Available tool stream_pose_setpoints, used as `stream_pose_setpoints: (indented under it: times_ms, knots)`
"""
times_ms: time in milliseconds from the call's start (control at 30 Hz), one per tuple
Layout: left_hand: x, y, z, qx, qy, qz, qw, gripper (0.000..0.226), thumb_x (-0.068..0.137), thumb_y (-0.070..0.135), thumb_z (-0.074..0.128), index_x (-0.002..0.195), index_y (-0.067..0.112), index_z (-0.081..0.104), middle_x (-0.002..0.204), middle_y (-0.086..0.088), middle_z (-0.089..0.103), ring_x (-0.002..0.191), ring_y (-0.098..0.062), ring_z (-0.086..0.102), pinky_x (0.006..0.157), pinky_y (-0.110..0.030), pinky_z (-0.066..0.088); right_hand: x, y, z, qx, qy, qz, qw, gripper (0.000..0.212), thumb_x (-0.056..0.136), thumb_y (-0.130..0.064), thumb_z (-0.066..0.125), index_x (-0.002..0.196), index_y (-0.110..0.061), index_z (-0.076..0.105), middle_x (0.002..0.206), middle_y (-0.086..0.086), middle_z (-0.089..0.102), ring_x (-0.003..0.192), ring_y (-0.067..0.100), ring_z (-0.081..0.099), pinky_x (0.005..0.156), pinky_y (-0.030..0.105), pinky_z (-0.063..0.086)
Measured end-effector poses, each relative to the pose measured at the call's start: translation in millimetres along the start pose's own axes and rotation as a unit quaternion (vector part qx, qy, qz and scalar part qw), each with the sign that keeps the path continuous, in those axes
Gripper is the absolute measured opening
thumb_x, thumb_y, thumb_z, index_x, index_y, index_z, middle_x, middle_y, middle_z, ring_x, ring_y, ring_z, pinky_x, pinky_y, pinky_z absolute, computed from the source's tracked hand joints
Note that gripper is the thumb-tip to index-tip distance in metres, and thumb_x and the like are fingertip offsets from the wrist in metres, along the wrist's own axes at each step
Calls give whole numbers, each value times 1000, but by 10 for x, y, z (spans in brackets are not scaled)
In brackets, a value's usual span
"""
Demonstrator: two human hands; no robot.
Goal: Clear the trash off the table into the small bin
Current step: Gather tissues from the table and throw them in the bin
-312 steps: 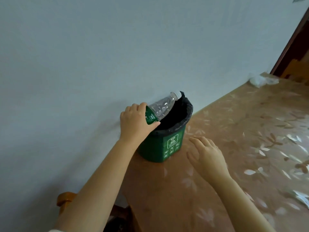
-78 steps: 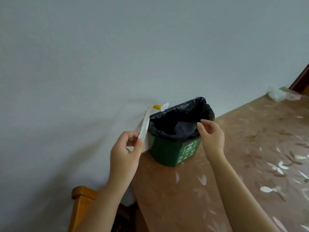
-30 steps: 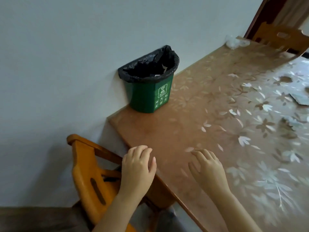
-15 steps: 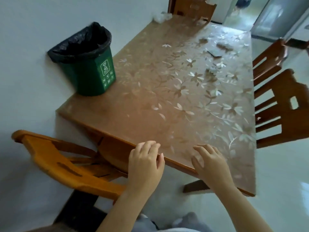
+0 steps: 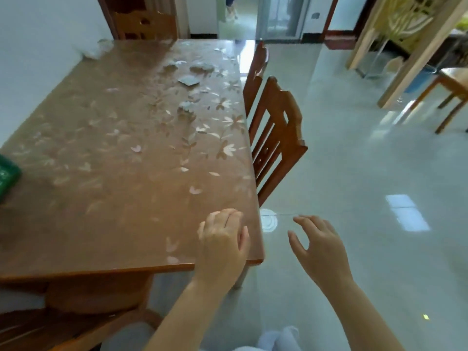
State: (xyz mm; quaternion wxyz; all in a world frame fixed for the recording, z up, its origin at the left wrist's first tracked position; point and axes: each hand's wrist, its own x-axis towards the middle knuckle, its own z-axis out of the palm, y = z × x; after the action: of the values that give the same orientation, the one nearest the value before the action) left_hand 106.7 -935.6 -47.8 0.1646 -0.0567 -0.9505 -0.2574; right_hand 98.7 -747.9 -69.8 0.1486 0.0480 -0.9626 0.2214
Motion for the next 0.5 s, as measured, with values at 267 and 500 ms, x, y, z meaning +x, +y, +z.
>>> stream_pose_setpoints:
  times_ms: [267, 500]
  knots:
    - [643, 1377, 946, -17, -56, 70, 996, 36, 80, 29, 41, 95, 9, 67, 92, -7, 69, 82, -24, 63, 72, -34, 50, 229, 1461, -680, -9, 49, 60, 997, 28, 72, -23, 60, 95, -7, 66, 91, 8, 69, 82, 30, 63, 72, 38, 51]
    - [1294, 1712, 1413, -3, -51, 80, 995, 36, 82, 26, 44, 97, 4, 67, 95, -11, 69, 86, -28, 63, 76, -38, 51, 808, 2221, -728, -13, 51, 84, 995, 29, 73, -24, 60, 95, -6, 66, 91, 10, 69, 82, 31, 64, 69, 39, 52]
